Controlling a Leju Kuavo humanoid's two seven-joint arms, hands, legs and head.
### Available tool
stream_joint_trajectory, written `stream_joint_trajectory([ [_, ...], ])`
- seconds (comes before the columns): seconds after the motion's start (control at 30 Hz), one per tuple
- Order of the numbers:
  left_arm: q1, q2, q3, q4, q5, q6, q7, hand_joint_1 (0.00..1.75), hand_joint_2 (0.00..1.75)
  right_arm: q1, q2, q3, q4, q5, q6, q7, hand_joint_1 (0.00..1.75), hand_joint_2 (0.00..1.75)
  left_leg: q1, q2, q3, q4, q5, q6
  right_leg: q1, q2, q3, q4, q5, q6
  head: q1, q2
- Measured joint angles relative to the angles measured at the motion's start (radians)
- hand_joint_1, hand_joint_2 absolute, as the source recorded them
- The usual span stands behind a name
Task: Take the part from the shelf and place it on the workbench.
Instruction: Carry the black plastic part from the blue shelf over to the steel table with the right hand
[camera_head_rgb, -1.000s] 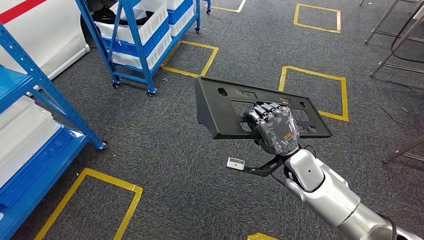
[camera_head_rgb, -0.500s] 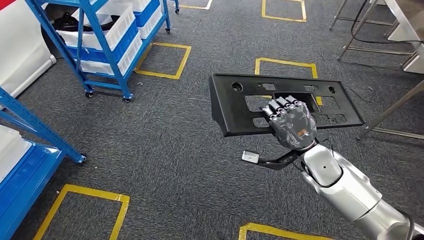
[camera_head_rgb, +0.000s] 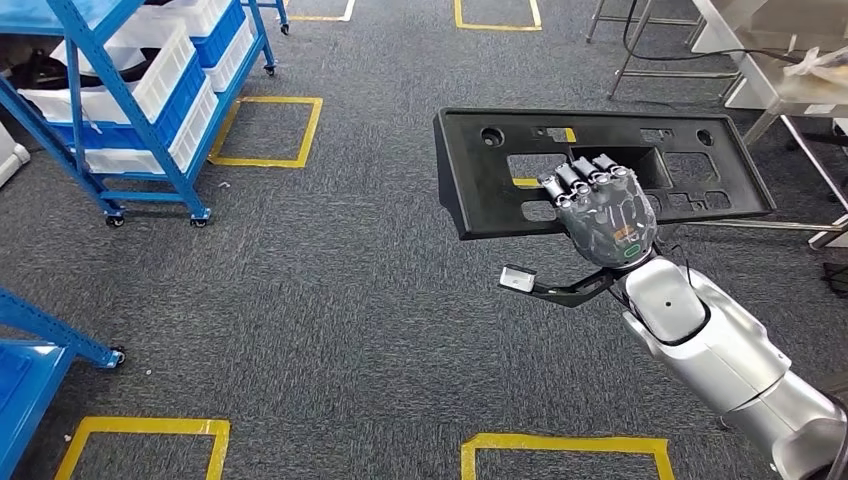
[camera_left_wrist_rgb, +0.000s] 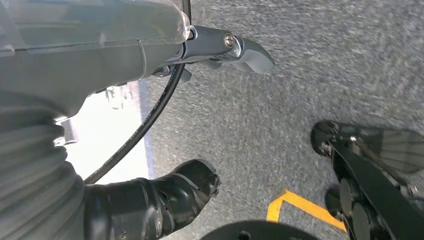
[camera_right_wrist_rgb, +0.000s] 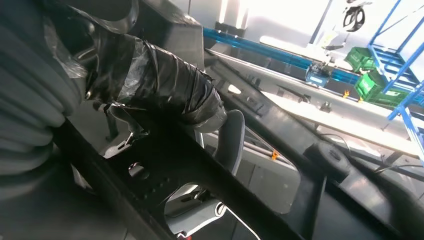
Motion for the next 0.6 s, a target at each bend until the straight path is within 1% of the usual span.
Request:
stream_joint_trajectory([
  [0.03, -0.001, -0.001, 0.001, 0.0, 0.0, 0.0, 0.0, 0.0, 1.75, -0.002, -0.006, 0.0, 0.0, 0.0, 0.002, -0.001, 1.75, 1.75, 0.0, 0.01, 0.003, -0.007, 0.005, 0.006, -0.003, 0.002, -0.001, -0.001, 0.001, 0.006, 0.0, 0.0],
  [0.07, -0.002, -0.002, 0.001, 0.0, -0.001, 0.0, 0.0, 0.0, 1.75, -0.005, -0.012, 0.0, 0.0, -0.001, 0.003, -0.002, 1.75, 1.75, 0.001, 0.022, 0.007, -0.016, 0.011, 0.014, -0.002, -0.013, -0.006, 0.007, -0.005, 0.011, 0.0, 0.0],
  [0.1, -0.002, -0.003, 0.002, 0.0, -0.001, 0.0, 0.0, 0.0, 1.75, -0.009, -0.017, 0.0, 0.001, -0.001, 0.004, -0.002, 1.75, 1.75, 0.001, 0.034, 0.011, -0.024, 0.016, 0.021, -0.002, -0.038, -0.019, 0.033, -0.022, 0.014, 0.001, 0.0],
  [0.13, -0.001, -0.004, 0.003, 0.0, -0.001, 0.0, 0.0, 0.0, 1.75, -0.013, -0.02, 0.0, 0.001, -0.002, 0.004, -0.002, 1.75, 1.75, 0.001, 0.047, 0.013, -0.03, 0.019, 0.026, -0.002, -0.067, -0.04, 0.078, -0.05, 0.018, 0.001, 0.0],
  [0.17, 0.001, -0.004, 0.004, 0.0, -0.001, 0.0, 0.0, 0.0, 1.75, -0.016, -0.022, 0.0, 0.001, -0.002, 0.005, -0.003, 1.75, 1.75, -0.001, 0.059, 0.013, -0.032, 0.02, 0.028, -0.002, -0.092, -0.069, 0.139, -0.082, 0.022, 0.001, 0.0],
  [0.2, 0.002, -0.004, 0.005, 0.0, -0.001, 0.0, 0.0, 0.0, 1.75, -0.018, -0.022, 0.001, 0.002, -0.002, 0.005, -0.003, 1.75, 1.75, -0.003, 0.071, 0.012, -0.032, 0.019, 0.029, -0.004, -0.102, -0.098, 0.2, -0.109, 0.027, 0.001, 0.0],
  [0.23, 0.002, -0.004, 0.006, 0.0, -0.001, 0.0, 0.0, 0.0, 1.75, -0.018, -0.022, 0.001, 0.003, -0.002, 0.005, -0.003, 1.75, 1.75, -0.004, 0.082, 0.011, -0.031, 0.018, 0.03, -0.007, -0.107, -0.118, 0.243, -0.121, 0.031, 0.001, 0.0],
  [0.27, 0.003, -0.005, 0.006, 0.0, -0.001, 0.0, 0.0, 0.0, 1.75, -0.017, -0.022, 0.001, 0.005, -0.002, 0.006, -0.004, 1.75, 1.75, -0.005, 0.094, 0.011, -0.03, 0.017, 0.029, -0.01, -0.11, -0.121, 0.254, -0.117, 0.034, 0.001, 0.0],
  [0.3, 0.002, -0.005, 0.007, 0.0, -0.001, -0.002, 0.0, 0.0, 1.75, -0.018, -0.024, 0.002, 0.006, -0.003, 0.007, -0.004, 1.75, 1.75, -0.005, 0.105, 0.011, -0.029, 0.015, 0.028, -0.011, -0.115, -0.103, 0.223, -0.094, 0.035, 0.001, 0.0],
  [0.33, 0.002, -0.006, 0.007, 0.0, -0.001, -0.004, 0.0, 0.0, 1.75, -0.019, -0.026, 0.002, 0.007, -0.005, 0.009, -0.004, 1.75, 1.75, -0.006, 0.115, 0.012, -0.027, 0.012, 0.025, -0.012, -0.126, -0.068, 0.161, -0.062, 0.036, 0.001, 0.0],
  [0.37, 0.001, -0.007, 0.008, 0.0, -0.001, -0.007, 0.0, 0.0, 1.75, -0.021, -0.028, 0.002, 0.007, -0.007, 0.01, -0.004, 1.75, 1.75, -0.007, 0.124, 0.014, -0.024, 0.008, 0.021, -0.009, -0.146, -0.03, 0.092, -0.038, 0.033, 0.001, 0.0],
  [0.4, 0.001, -0.008, 0.01, 0.0, -0.001, -0.009, 0.0, 0.0, 1.75, -0.023, -0.031, 0.002, 0.007, -0.009, 0.01, -0.005, 1.75, 1.75, -0.009, 0.132, 0.015, -0.021, 0.004, 0.016, -0.005, -0.163, 0.001, 0.035, -0.02, 0.029, 0.001, 0.0],
  [0.43, 0.0, -0.009, 0.011, 0.0, -0.001, -0.011, 0.0, 0.0, 1.75, -0.024, -0.033, 0.002, 0.007, -0.011, 0.01, -0.005, 1.75, 1.75, -0.011, 0.139, 0.016, -0.019, 0.001, 0.011, 0.0, -0.174, 0.017, 0.004, -0.015, 0.023, 0.001, 0.0],
  [0.47, 0.0, -0.009, 0.013, 0.0, -0.002, -0.013, 0.0, 0.0, 1.75, -0.024, -0.035, 0.002, 0.007, -0.013, 0.01, -0.005, 1.75, 1.75, -0.013, 0.147, 0.018, -0.019, -0.002, 0.005, 0.005, -0.176, 0.019, -0.005, -0.018, 0.017, 0.001, 0.0],
  [0.5, -0.002, -0.01, 0.014, 0.0, -0.002, -0.015, 0.0, 0.0, 1.75, -0.024, -0.037, 0.002, 0.007, -0.015, 0.01, -0.005, 1.75, 1.75, -0.013, 0.155, 0.02, -0.019, -0.004, 0.0, 0.007, -0.165, 0.018, -0.006, -0.016, 0.011, 0.001, 0.0],
  [0.53, -0.003, -0.01, 0.015, 0.0, -0.003, -0.015, 0.0, 0.0, 1.75, -0.024, -0.04, 0.001, 0.007, -0.015, 0.01, -0.004, 1.75, 1.75, -0.012, 0.16, 0.021, -0.019, -0.007, -0.005, 0.005, -0.154, 0.018, -0.008, -0.014, 0.005, 0.001, 0.0],
  [0.57, -0.004, -0.01, 0.015, 0.0, -0.005, -0.016, 0.0, 0.0, 1.75, -0.024, -0.044, 0.001, 0.007, -0.016, 0.01, -0.004, 1.75, 1.75, -0.01, 0.151, 0.02, -0.011, -0.016, -0.011, 0.003, -0.144, 0.02, -0.011, -0.012, -0.001, 0.001, 0.0],
  [0.6, -0.004, -0.011, 0.016, 0.0, -0.007, -0.016, 0.0, 0.0, 1.75, -0.024, -0.047, 0.001, 0.007, -0.016, 0.01, -0.003, 1.75, 1.75, -0.008, 0.133, 0.01, 0.014, -0.034, -0.015, 0.001, -0.136, 0.021, -0.015, -0.01, -0.008, 0.0, 0.0],
])
